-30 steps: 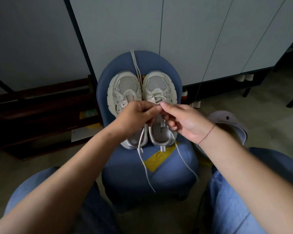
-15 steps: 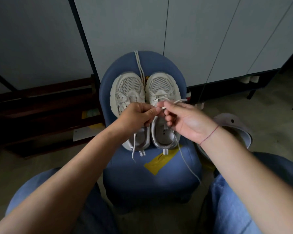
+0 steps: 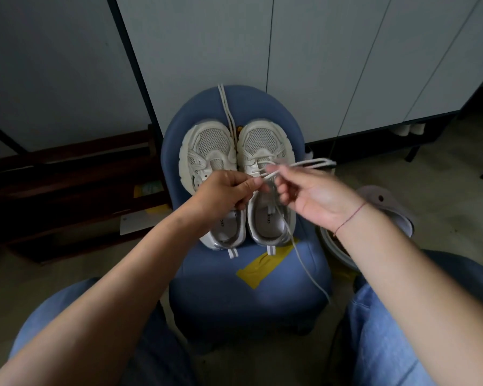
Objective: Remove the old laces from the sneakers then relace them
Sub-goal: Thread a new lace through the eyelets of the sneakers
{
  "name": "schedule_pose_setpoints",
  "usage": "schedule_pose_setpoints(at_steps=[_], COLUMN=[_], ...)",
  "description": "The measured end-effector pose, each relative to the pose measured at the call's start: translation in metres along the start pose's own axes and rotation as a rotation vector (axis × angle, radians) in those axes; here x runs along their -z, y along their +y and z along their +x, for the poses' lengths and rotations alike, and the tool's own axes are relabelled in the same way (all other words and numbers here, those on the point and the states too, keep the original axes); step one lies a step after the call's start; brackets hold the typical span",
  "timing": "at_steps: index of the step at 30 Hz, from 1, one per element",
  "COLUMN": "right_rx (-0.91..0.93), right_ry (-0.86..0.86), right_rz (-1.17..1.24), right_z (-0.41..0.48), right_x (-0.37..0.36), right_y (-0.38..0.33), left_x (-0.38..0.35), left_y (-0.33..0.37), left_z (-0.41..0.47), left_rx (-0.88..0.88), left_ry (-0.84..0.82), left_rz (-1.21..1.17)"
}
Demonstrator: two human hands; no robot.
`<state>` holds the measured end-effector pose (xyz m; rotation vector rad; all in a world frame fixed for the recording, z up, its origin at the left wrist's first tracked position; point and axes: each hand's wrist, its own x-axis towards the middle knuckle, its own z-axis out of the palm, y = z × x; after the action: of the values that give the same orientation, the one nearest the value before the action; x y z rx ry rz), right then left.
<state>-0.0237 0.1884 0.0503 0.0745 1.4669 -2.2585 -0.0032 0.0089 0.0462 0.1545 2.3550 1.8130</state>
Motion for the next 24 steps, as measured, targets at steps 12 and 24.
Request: schedule_pose_setpoints(at_steps=[12,24], right_rx=[0.118,-0.045], right_ry=[0.231,0.052], right_rz=[0.17,-0.301], right_z=[0.018,0.003], right_x=[0.009,-0.008], right_y=[-0.014,-0.005], left_x=[0.009,0.026], left_y=[0.005,0.003], left_z=[0.002,0.036], left_rx=[0.047,0.137], left_ry=[-0.085,0.285], left_rz=[-0.076,-0.271])
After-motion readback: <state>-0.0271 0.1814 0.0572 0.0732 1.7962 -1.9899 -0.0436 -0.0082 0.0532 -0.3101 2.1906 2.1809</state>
